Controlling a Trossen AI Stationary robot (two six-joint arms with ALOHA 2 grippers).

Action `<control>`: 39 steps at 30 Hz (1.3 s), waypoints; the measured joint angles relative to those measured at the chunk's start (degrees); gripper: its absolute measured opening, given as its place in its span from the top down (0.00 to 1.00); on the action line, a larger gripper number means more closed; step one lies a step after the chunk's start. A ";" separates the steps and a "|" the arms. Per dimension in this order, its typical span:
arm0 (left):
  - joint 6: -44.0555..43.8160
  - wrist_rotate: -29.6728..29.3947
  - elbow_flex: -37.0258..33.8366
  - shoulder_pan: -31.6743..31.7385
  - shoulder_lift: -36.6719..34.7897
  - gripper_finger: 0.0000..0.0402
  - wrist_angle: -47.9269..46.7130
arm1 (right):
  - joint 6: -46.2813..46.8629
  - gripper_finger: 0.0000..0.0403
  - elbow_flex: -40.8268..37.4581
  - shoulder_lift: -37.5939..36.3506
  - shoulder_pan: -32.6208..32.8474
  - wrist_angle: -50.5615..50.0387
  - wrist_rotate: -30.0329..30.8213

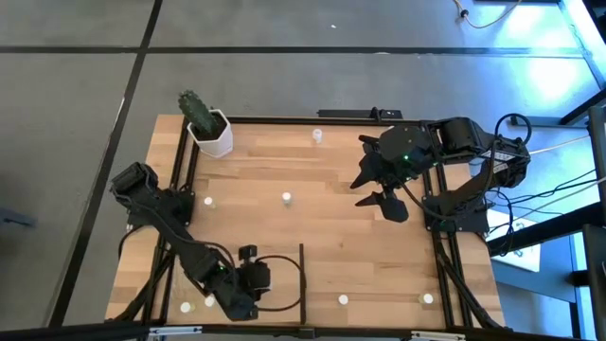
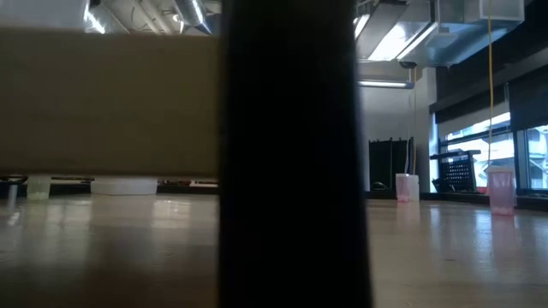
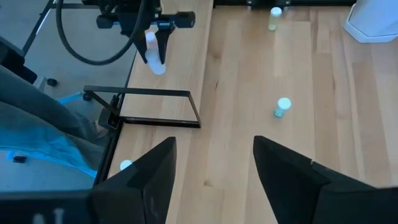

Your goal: Pick and place medicine bottles onto shelf by color

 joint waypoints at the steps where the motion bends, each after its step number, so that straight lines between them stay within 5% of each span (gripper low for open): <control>1: -0.16 -0.02 0.00 0.00 0.32 0.69 0.33 | 0.00 0.46 0.00 0.01 0.00 0.00 0.00; 39: -0.16 1.95 -0.04 -0.63 7.14 0.69 9.89 | -0.02 0.46 0.00 0.02 0.00 0.46 0.02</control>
